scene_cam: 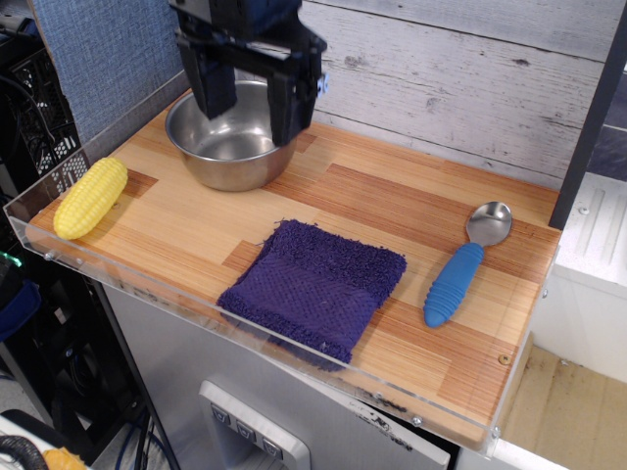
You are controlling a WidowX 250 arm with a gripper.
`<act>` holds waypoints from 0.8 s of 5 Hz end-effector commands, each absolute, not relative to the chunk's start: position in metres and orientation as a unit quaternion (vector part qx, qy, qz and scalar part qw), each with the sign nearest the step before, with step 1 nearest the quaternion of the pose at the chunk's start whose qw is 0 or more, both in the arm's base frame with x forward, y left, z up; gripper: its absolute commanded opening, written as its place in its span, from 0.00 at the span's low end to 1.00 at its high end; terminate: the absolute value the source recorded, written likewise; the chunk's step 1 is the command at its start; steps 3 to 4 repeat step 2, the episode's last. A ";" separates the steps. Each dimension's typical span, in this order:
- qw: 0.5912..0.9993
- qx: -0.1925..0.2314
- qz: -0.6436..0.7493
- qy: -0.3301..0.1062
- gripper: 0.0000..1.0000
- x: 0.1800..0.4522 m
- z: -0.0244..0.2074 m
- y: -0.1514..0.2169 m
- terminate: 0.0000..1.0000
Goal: Move the towel to the middle of the bottom table
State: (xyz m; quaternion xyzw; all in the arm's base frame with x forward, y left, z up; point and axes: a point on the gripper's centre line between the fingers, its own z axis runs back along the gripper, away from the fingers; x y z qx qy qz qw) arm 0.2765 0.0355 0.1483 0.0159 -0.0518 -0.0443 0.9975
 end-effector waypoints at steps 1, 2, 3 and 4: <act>0.996 0.021 -0.023 -0.088 1.00 0.270 0.174 0.042 0.00; 0.996 0.021 -0.023 -0.088 1.00 0.270 0.174 0.042 1.00; 0.996 0.021 -0.023 -0.088 1.00 0.270 0.174 0.042 1.00; 0.996 0.021 -0.023 -0.088 1.00 0.270 0.174 0.042 1.00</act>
